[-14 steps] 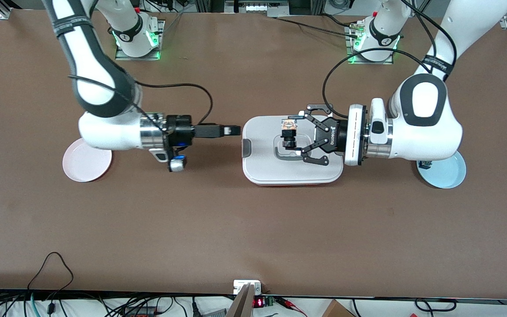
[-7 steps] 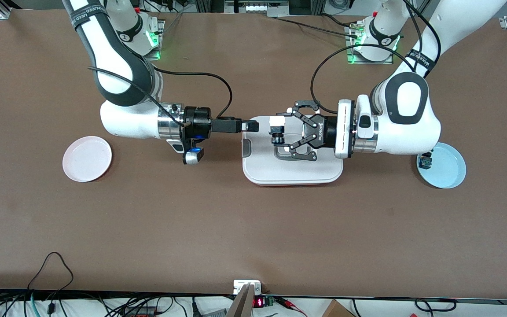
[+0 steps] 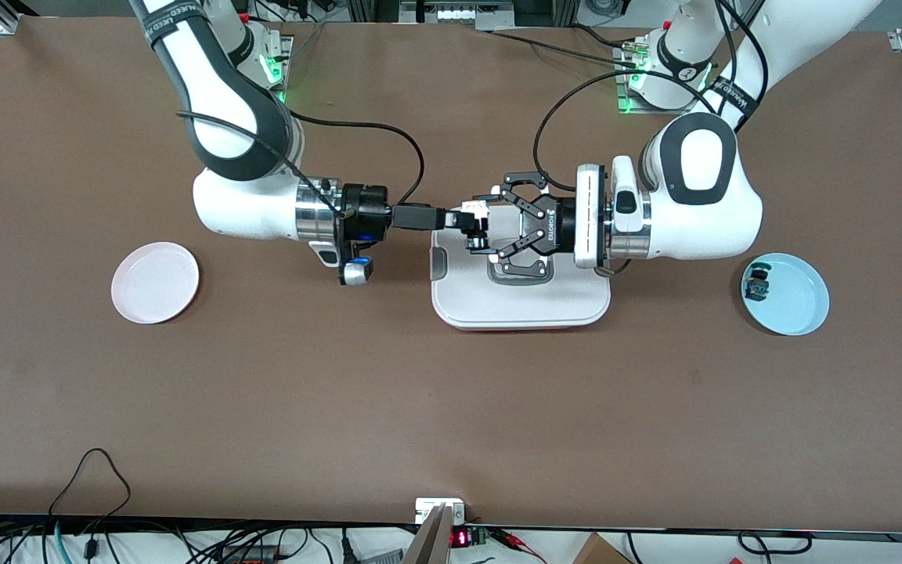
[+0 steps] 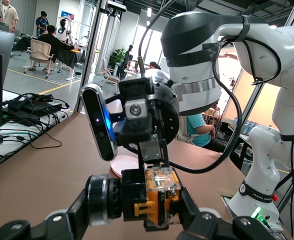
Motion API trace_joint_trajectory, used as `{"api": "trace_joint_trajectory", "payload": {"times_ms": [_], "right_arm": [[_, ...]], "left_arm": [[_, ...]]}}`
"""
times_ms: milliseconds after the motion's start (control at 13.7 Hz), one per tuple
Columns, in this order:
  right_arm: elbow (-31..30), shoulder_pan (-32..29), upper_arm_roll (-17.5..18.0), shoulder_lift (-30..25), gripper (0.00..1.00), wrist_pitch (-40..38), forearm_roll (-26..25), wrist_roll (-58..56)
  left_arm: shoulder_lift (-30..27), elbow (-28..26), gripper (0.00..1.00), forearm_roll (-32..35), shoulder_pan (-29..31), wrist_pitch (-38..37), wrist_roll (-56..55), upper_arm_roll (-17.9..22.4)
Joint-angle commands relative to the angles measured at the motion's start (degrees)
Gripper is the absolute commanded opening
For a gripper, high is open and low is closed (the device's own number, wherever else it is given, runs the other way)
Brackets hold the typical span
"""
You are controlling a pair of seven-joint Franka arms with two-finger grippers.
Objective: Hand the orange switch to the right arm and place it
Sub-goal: 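Close the right gripper on the switch held by the left gripper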
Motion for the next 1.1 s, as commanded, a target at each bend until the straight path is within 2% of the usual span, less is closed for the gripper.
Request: {"api": "trace_joint_trajectory", "payload": {"times_ms": [0, 512, 585, 659, 732, 805, 878, 1024], "right_arm": [[-0.5, 0.9, -0.4, -0.7, 0.87, 1.1, 1.4, -2.0], [-0.7, 0.9, -0.4, -0.5, 0.43, 1.1, 1.4, -3.7], [-0.7, 0.9, -0.4, -0.5, 0.32, 1.1, 1.4, -3.7], [-0.7, 0.9, -0.4, -0.5, 0.17, 1.1, 1.4, -4.1], [-0.7, 0.8, -0.4, -0.4, 0.02, 1.1, 1.4, -4.8], [-0.6, 0.8, -0.4, -0.4, 0.00, 1.1, 1.4, -4.9], [-0.6, 0.7, -0.4, -0.4, 0.00, 1.1, 1.4, -4.8], [-0.5, 0.4, -0.4, -0.3, 0.00, 1.0, 1.4, -4.9]], "left_arm": [[-1.6, -1.6, 0.21, -2.2, 1.2, 0.4, 2.0, -0.7], [-1.4, -1.6, 0.21, -2.1, 1.1, 0.2, 1.8, -0.6], [-1.4, -1.7, 0.21, -2.1, 1.1, 0.2, 1.8, -0.6], [-1.4, -1.7, 0.21, -2.1, 1.3, -0.1, 1.7, -0.6], [-1.4, -1.7, 0.28, -2.1, 1.2, -0.1, 1.5, -0.6], [-1.4, -1.6, 0.66, -2.0, 1.2, -0.1, 1.6, -0.6], [-1.4, -1.7, 1.00, -2.0, 1.2, 0.0, 1.8, -0.6], [-1.6, -2.3, 1.00, -2.0, 1.3, -0.1, 1.7, -0.6]]}}
